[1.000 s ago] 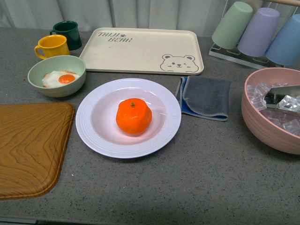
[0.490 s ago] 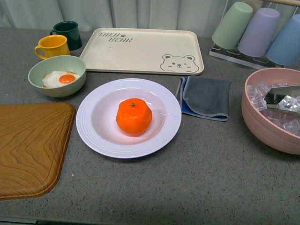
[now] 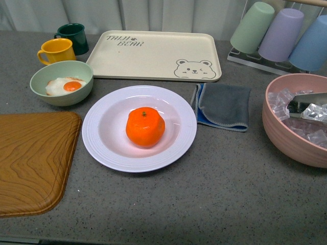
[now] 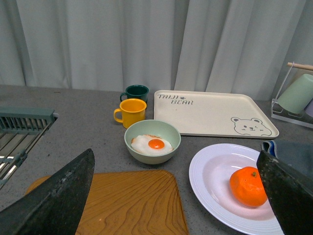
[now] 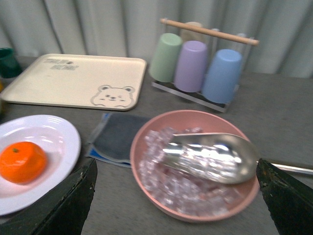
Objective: Place orange and plate with both arms
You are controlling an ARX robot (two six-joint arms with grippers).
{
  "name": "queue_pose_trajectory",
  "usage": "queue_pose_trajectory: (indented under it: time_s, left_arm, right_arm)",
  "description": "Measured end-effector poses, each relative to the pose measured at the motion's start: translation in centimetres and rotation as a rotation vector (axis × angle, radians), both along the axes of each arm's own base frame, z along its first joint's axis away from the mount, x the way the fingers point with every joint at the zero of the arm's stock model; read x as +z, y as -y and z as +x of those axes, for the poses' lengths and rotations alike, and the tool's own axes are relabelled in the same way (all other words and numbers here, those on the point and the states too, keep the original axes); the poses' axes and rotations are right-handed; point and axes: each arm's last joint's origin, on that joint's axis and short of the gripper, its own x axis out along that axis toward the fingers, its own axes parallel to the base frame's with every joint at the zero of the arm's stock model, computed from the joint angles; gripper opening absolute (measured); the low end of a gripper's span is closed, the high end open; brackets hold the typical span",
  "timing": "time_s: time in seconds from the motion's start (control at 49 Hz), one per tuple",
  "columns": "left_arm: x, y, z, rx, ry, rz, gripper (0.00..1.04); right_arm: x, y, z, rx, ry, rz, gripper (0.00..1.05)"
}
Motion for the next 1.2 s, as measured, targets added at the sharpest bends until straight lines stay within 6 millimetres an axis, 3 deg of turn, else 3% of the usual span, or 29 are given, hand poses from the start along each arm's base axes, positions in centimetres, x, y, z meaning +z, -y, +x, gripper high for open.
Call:
queue_pose_trajectory:
  time_s: [0.163,0.408,0.571,0.898,1.204]
  left_arm:
    - [0.0,0.0,0.0,0.0,0.0,0.0,0.98]
    - [0.0,0.0,0.0,0.0,0.0,0.0,0.98]
    - [0.0,0.0,0.0,0.001,0.0,0.0,0.98]
    - [0.0,0.0,0.0,0.0,0.0,0.0,0.98]
    - [0.0,0.0,0.0,0.0,0.0,0.0,0.98]
  right_arm:
    - [-0.4,-2.5,4.9,0.135,-0.139,0.113,0.95]
    - [-3.9,-5.9,10.5,0.266,-0.443,0.212,0.95]
    - [-5.9,-7.9,15.1,0.28,-0.649,0.43,0.95]
    - [-10.6,-9.7,18.4,0.231,-0.896,0.644,0.95]
    - [-12.0,-10.6,20.7,0.17,-0.927,0.755,0.95]
